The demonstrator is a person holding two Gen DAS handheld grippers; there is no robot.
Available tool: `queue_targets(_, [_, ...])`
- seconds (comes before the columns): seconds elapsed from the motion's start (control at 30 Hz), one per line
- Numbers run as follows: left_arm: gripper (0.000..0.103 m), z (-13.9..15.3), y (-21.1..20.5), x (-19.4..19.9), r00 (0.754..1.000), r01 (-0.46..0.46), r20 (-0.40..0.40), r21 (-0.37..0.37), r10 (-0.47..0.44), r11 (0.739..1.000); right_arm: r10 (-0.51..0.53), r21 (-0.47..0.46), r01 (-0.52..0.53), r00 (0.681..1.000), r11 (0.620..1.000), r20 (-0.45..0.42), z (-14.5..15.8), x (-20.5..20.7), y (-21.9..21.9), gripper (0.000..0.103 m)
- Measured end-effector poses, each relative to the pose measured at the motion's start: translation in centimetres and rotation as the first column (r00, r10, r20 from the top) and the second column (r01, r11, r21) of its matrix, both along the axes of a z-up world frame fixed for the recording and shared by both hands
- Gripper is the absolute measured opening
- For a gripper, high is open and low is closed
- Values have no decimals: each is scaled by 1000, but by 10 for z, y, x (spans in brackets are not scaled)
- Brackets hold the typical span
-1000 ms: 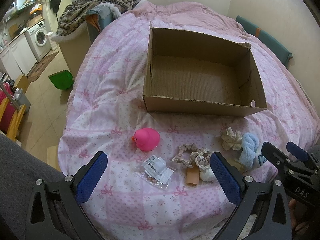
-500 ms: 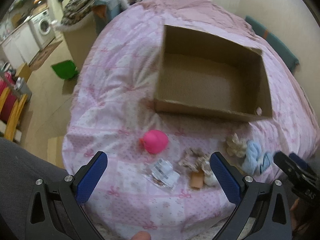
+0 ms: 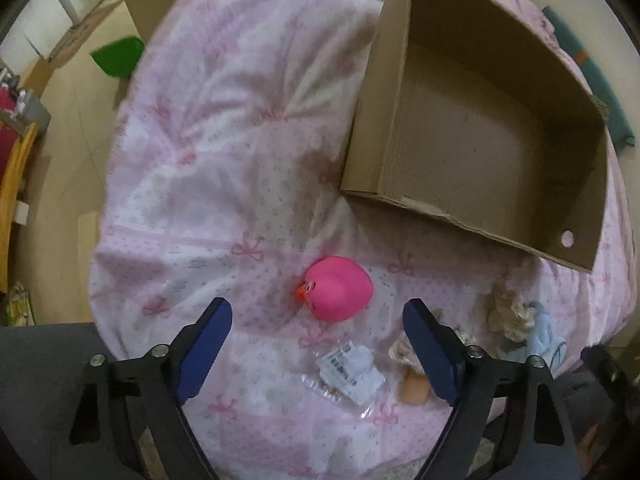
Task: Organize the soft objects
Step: 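Grasp the pink rubber duck with the left tool while the right tool grasps the blue fish sock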
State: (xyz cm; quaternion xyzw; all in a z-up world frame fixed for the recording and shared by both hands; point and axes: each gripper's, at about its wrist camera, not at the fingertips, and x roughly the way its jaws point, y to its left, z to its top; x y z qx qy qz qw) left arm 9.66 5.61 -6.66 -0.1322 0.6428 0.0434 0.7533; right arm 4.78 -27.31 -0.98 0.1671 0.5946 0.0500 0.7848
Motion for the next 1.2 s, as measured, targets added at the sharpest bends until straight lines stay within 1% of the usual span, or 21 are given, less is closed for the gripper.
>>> queue_targets(0.1, [80, -13, -4, 9, 1000, 1, -21, -21, -1, 1000, 0, -5, 0, 1000, 1000, -15, -10, -2, 0, 103])
queue_targets(0.17, [69, -21, -8, 12, 999, 10, -34, -29, -11, 1000, -6, -1, 6, 1000, 1000, -25, -15, -3, -1, 103])
queue_targets(0.3, [66, -34, -12, 15, 998, 14, -62, -40, -17, 999, -21, 33, 23, 999, 999, -37, -19, -4, -4, 103])
queue_targets(0.33, [62, -36, -13, 15, 998, 14, -66, -44, -17, 999, -26, 39, 28, 999, 999, -42, -20, -4, -6, 103])
queue_targets(0.37, [54, -38, -14, 16, 997, 17, -71, -43, -21, 999, -33, 44, 35, 998, 998, -48, -21, -4, -8, 103])
queue_targets(0.4, [48, -40, -15, 16, 997, 21, -76, -42, -24, 999, -41, 54, 44, 998, 998, -56, -23, -4, -10, 103])
queue_targets(0.43, [47, -42, -16, 16, 997, 21, -79, -42, -25, 999, -44, 62, 48, 997, 997, -65, -24, -4, -12, 103])
queue_targets(0.57, [46, -38, -19, 11, 998, 30, -52, -23, -31, 999, -20, 73, 29, 992, 997, -123, -38, -1, -5, 103])
queue_targets(0.63, [46, -29, -19, 5, 999, 34, -26, -4, -34, 999, 0, 66, 9, 992, 998, -130, -41, -1, 3, 103])
queue_targets(0.8, [46, 2, -22, -16, 997, 39, 60, 67, -43, 997, 66, -29, -71, 990, 997, -125, -49, 0, 28, 103])
queue_targets(0.87, [46, 16, -25, -25, 995, 51, 81, 85, -58, 995, 66, -37, -71, 989, 997, -133, -55, 1, 31, 103])
queue_targets(0.97, [46, 31, -26, -40, 992, 73, 92, 96, -82, 993, 51, -78, -63, 988, 995, -143, -61, 2, 32, 103])
queue_targets(1.03, [46, 35, -30, -50, 991, 86, 92, 105, -96, 991, 40, -86, -52, 990, 995, -138, -61, 2, 30, 103])
queue_targets(1.07, [46, 36, -33, -52, 991, 89, 90, 107, -99, 990, 34, -75, -44, 990, 996, -137, -62, 1, 28, 87])
queue_targets(1.1, [46, 36, -34, -57, 991, 94, 86, 106, -104, 990, 28, -58, -37, 989, 998, -146, -64, 1, 25, 77])
queue_targets(1.13, [46, 33, -35, -55, 991, 96, 85, 106, -105, 990, 20, -47, -28, 987, 998, -158, -66, 0, 20, 63])
queue_targets(1.2, [46, 31, -35, -57, 992, 91, 81, 116, -101, 989, 9, -30, -13, 989, 999, -150, -64, -2, 16, 56])
